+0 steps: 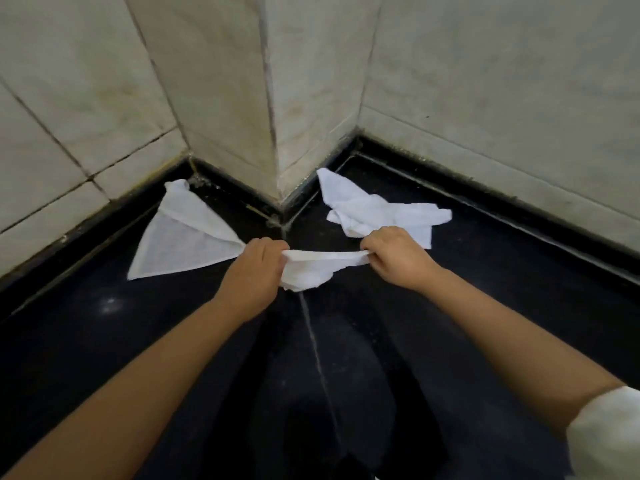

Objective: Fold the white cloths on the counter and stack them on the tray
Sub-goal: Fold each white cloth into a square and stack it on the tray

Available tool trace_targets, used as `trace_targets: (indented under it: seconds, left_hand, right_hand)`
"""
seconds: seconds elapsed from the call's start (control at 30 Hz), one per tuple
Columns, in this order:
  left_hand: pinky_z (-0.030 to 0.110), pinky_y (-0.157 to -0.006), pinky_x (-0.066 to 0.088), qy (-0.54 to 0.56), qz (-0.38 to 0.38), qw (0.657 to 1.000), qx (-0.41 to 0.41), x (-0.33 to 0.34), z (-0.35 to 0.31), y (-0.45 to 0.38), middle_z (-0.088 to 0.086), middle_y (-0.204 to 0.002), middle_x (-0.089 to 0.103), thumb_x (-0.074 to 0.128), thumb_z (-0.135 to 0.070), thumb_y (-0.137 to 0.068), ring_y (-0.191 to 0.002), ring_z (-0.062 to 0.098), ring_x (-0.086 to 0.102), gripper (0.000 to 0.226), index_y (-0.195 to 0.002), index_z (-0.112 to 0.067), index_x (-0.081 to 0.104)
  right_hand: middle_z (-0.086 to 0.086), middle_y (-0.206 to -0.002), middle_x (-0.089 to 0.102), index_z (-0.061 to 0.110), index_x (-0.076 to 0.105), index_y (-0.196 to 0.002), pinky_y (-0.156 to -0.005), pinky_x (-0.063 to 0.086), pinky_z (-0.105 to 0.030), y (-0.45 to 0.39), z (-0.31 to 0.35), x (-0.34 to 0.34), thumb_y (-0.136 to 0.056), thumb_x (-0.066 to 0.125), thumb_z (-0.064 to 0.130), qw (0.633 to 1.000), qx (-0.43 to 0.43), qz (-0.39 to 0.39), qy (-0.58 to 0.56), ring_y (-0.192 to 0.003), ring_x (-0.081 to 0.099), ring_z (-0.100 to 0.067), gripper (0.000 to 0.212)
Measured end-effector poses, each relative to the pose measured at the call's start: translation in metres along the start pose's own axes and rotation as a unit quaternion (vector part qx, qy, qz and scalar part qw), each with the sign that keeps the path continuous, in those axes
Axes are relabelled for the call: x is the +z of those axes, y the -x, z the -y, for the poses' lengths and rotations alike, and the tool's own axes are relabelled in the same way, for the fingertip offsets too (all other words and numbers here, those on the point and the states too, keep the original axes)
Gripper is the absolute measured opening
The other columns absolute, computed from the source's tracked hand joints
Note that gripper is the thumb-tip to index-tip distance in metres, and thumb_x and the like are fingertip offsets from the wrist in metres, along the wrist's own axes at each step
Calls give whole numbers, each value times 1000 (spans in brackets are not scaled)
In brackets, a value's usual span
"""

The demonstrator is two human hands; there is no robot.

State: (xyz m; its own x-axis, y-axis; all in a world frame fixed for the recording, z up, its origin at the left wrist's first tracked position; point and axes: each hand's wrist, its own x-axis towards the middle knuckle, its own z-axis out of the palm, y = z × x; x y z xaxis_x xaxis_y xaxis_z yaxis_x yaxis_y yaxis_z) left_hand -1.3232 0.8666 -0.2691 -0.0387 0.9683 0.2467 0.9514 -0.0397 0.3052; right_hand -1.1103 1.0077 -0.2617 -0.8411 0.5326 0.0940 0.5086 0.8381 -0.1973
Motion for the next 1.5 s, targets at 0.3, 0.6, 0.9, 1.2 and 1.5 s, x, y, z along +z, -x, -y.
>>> trace_targets:
  seconds: [0.3, 0.6, 0.9, 1.2, 1.5]
  left_hand:
    - [46, -68, 43, 112, -60, 983, 129, -6, -186, -101, 25, -85, 58, 23, -28, -83, -82, 36, 54, 52, -87, 6, 62]
    - [39, -51, 55, 74, 47, 935, 345, 85, -292, -69, 15, -70, 69, 37, -18, -78, -61, 32, 65, 38, -77, -1, 71]
    - [31, -68, 42, -13, 574, 792, 207, 150, -305, 3, 7, -77, 59, 43, -19, -96, -63, 12, 54, 26, -71, -14, 45]
    - [24, -58, 40, 78, 491, 864, 76, 151, -318, -18, 5, -83, 57, 39, -21, -98, -70, 17, 57, 17, -86, -13, 47]
    - [27, -73, 42, 17, 336, 942, 20, 186, -329, -45, 10, -108, 60, 47, -20, -95, -95, 21, 57, 21, -105, -8, 61]
  right_hand:
    - [-27, -81, 65, -4, 68, -87, -68, 48, -37, 152, -103, -132, -79, 45, 8, 925, 222, -304, 55, -77, 62, -42, 28]
    - [-20, -72, 67, -3, 69, -78, -65, 47, -31, 377, -106, -81, -74, 48, 3, 932, 256, -243, 76, -64, 65, -34, 22]
    - [6, -67, 50, 1, 66, -87, -64, 40, -20, 445, -76, -11, -88, 54, 7, 825, 364, 321, -290, -67, 48, -11, 13]
    - [1, -78, 57, 7, 66, -88, -63, 45, -21, 429, -105, -29, -85, 57, 6, 802, 497, 121, -309, -77, 55, -17, 9]
    - [-14, -107, 61, 4, 68, -99, -75, 46, -31, 405, -123, 8, -88, 51, 7, 769, 618, -36, -159, -96, 58, -29, 21]
